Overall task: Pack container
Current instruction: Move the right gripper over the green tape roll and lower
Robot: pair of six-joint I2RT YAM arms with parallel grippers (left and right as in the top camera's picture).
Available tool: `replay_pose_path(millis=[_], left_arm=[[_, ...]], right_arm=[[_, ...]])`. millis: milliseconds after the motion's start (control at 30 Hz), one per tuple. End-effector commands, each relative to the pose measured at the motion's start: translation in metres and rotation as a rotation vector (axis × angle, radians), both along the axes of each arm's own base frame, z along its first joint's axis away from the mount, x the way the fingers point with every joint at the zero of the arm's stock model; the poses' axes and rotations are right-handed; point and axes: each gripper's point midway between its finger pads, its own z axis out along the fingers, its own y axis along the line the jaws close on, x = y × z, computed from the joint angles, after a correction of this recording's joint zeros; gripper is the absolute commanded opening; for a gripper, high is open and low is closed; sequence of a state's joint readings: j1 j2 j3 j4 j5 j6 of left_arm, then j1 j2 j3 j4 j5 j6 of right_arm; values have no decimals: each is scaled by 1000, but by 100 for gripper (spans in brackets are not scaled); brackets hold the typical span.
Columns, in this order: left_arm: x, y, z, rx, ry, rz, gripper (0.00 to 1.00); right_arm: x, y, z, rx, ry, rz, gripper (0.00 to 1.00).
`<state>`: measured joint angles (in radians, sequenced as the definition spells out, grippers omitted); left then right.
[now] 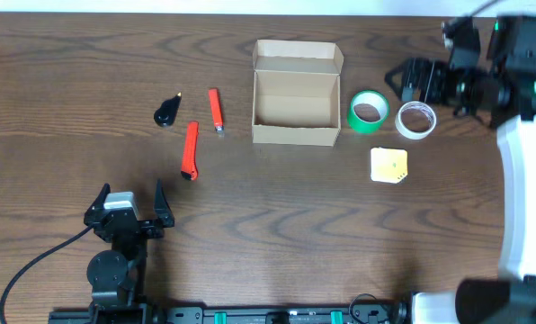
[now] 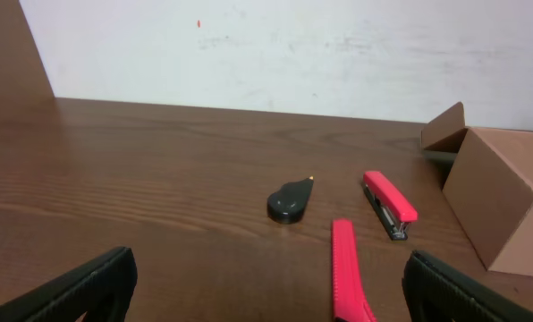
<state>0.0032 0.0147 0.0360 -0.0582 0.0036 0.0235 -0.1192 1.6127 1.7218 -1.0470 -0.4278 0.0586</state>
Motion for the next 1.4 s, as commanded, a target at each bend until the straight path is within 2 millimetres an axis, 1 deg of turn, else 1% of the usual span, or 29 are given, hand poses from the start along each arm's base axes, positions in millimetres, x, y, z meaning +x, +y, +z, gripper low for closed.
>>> replay_pose_path(millis=[0, 67, 167, 267, 367, 467, 567, 700, 767, 900, 1067, 1200, 1300, 1367], left_arm=[[-2, 2, -17, 8, 55, 10, 96], [-2, 2, -17, 9, 55, 10, 96], [-2, 2, -17, 9, 55, 10, 96], [-2, 2, -17, 8, 55, 10, 96], [-2, 2, -17, 8, 55, 10, 96], [-2, 2, -17, 8, 55, 10, 96], [-2, 2, -17, 8, 55, 10, 96], [-2, 2, -17, 8, 55, 10, 96], [-2, 2, -17, 8, 55, 10, 96], [-2, 2, -17, 8, 55, 10, 96], [-2, 2, -17, 8, 55, 10, 96], [-2, 2, -17, 8, 55, 10, 96], [-2, 2, -17, 8, 55, 10, 96], [-2, 2, -17, 8, 55, 10, 96]], right_arm=[[17, -23, -5, -109, 2, -53, 99], [20, -30, -16, -136, 29, -72, 99], [26, -43, -38, -198, 85, -111, 99], [29, -53, -68, -230, 179, -154, 99], [33, -56, -99, -210, 270, -191, 99], [38, -56, -125, -187, 334, -224, 99], [43, -59, -152, -174, 392, -273, 96], [50, -59, -176, -171, 425, -274, 93], [54, -57, -184, -180, 429, -269, 93], [62, -50, -193, -196, 413, -254, 93], [69, -49, -201, -341, 389, -235, 93], [74, -41, -209, -422, 377, -209, 93], [76, -36, -221, -428, 387, -197, 91], [75, -35, -231, -430, 405, -193, 89]])
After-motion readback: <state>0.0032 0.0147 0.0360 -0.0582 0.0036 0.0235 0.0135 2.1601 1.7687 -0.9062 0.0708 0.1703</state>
